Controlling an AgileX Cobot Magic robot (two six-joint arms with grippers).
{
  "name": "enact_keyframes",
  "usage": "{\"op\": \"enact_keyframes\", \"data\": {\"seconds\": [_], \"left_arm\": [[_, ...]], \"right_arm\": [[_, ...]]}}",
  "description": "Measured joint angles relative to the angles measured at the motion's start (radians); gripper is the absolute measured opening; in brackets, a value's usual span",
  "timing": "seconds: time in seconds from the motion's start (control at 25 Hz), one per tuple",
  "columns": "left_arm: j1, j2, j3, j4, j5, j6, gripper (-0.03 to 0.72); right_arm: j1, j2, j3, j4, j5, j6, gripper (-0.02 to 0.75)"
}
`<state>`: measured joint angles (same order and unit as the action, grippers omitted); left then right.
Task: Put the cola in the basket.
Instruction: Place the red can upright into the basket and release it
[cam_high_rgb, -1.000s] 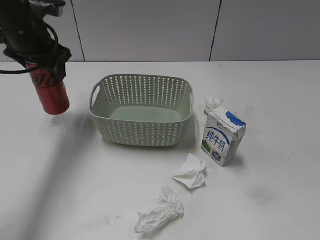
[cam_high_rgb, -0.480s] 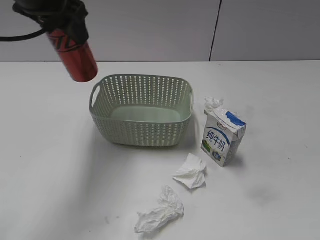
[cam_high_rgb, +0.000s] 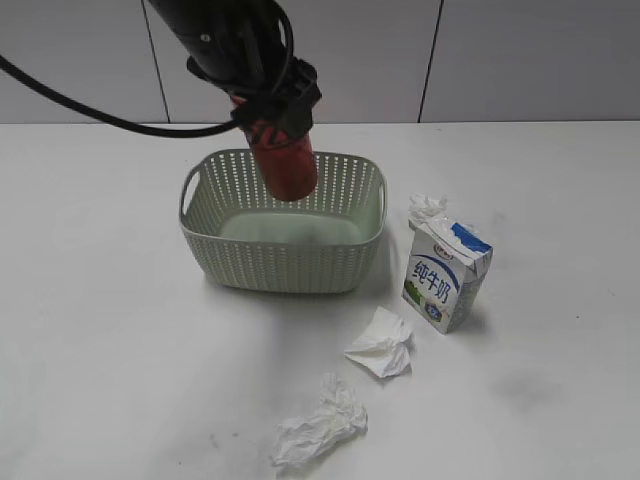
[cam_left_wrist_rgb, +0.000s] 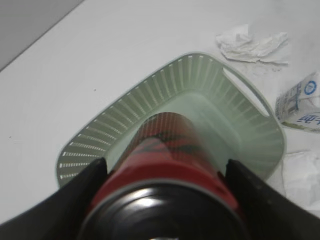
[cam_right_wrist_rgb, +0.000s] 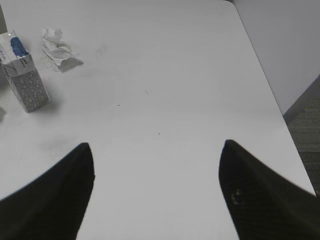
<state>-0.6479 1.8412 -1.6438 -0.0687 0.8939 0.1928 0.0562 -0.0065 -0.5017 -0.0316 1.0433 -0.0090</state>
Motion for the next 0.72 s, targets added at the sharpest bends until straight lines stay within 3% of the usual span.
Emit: {"op": "enact_keyframes", "data": {"seconds": [0.64, 0.72], "left_arm": [[0.0, 0.222, -0.005, -0.002, -0.057, 0.002, 0.532], [0.0, 0.223, -0.005, -0.011, -0.056, 0.002, 0.573]], "right_arm": [[0.0, 0.0, 0.0, 0.0, 0.0, 0.0, 0.588], [0.0, 0.0, 0.0, 0.0, 0.0, 0.0, 0.588]]}}
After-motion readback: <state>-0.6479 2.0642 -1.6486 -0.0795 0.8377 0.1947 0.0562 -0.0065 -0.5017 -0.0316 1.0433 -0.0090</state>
